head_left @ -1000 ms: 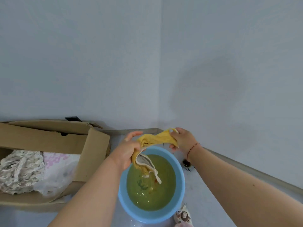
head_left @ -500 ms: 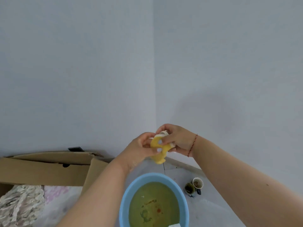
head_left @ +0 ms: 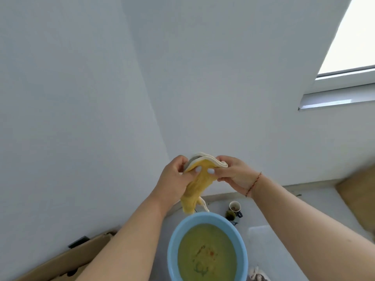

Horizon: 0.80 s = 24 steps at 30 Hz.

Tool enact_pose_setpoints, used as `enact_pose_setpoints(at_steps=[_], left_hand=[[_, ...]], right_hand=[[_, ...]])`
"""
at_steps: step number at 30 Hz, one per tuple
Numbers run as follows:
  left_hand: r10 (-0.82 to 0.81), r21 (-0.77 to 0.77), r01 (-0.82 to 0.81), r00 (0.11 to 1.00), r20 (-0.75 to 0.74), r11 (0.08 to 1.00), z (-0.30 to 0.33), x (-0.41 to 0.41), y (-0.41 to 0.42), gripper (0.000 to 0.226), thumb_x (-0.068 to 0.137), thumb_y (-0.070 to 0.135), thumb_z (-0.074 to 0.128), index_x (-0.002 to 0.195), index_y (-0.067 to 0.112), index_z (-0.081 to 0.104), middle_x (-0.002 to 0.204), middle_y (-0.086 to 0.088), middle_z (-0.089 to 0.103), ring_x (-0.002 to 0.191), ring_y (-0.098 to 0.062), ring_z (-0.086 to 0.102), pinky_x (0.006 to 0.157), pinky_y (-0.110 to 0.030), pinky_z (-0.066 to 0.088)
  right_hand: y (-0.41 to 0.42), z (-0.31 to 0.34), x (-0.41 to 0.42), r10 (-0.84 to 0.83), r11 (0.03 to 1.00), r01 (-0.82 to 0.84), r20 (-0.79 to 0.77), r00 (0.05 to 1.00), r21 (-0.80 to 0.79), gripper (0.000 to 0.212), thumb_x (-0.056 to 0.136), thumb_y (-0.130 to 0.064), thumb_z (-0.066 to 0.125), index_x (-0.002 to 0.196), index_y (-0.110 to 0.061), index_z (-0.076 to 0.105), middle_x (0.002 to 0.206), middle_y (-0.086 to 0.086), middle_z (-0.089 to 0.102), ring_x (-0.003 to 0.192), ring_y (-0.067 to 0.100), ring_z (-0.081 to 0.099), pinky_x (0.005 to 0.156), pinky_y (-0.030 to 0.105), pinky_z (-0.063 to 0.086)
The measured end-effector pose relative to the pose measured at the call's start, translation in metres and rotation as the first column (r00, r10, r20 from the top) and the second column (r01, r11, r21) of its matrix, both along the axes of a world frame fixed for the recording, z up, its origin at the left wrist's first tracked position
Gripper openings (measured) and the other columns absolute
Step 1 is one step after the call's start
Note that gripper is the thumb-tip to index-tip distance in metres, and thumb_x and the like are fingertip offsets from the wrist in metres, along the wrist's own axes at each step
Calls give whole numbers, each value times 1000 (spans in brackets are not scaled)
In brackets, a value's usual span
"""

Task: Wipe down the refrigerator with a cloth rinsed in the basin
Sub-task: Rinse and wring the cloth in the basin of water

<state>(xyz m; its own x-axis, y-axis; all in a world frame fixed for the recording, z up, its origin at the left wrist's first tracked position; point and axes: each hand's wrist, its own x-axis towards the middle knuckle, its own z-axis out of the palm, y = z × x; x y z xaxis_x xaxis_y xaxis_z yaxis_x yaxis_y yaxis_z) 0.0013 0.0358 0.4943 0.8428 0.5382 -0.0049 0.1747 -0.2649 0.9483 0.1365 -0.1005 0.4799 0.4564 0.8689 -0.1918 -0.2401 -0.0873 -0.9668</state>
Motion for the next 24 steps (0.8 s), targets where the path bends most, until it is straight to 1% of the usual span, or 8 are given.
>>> enact_pose_setpoints(at_steps=[3,5,7,10,15,17,20,24], left_hand=[[-60,55,60,998,5,997,12,-5,-17,32,89,30,64,72,16,41,62,9,39,56,-7,36,50,-13,32],[-100,118,97,995,17,988,20,-4,-33,37,90,45,55,75,15,40,64,8,37,58,-8,34,52,-16,31],[-124,129,116,991,52,985,30,-1,-53,41,89,54,44,79,14,40,68,5,37,62,-9,34,57,-21,32],[-178,107,165,977,120,980,47,9,-90,40,96,48,36,84,11,43,72,3,40,64,-9,39,60,-24,37],[-324,59,318,936,139,946,64,24,-146,53,95,54,34,102,5,53,90,-20,56,80,-25,56,79,-42,52],[-349,76,342,930,118,937,71,26,-170,49,96,53,33,103,10,55,96,-16,61,86,-26,61,83,-44,52],[-336,160,313,932,140,936,84,29,-214,46,99,48,32,98,8,54,84,-3,54,77,-15,53,77,-40,51],[-357,227,315,917,177,921,91,33,-271,49,97,48,42,79,2,46,71,-3,42,66,-18,41,62,-37,39]], right_hand=[[-33,10,-15,-164,983,170,-77,983,72,27,63,-19,77,69,-10,52,66,0,53,69,15,53,66,24,50],[-60,14,-19,-235,924,302,-278,931,233,39,54,-25,90,72,-12,58,72,4,56,72,18,57,71,31,55],[-83,15,-24,-169,875,324,-401,900,359,56,54,-30,91,100,-14,65,92,6,65,89,21,62,85,39,54],[-112,13,-42,-68,958,138,-267,961,250,83,63,-32,86,134,-10,49,120,11,61,112,27,57,102,41,43],[-178,24,-57,-200,945,264,-297,934,194,55,76,-18,74,123,2,54,113,20,64,102,32,64,86,41,55],[-209,34,-60,-283,897,381,-372,884,225,49,78,-12,68,123,4,54,114,22,64,100,33,65,82,42,57],[-264,42,-68,-403,799,546,-451,796,252,51,73,-11,77,117,8,59,111,23,66,96,31,68,76,37,57],[-321,50,-94,-478,834,538,-327,815,122,36,82,-11,66,111,10,61,108,21,68,96,28,68,80,35,57]])
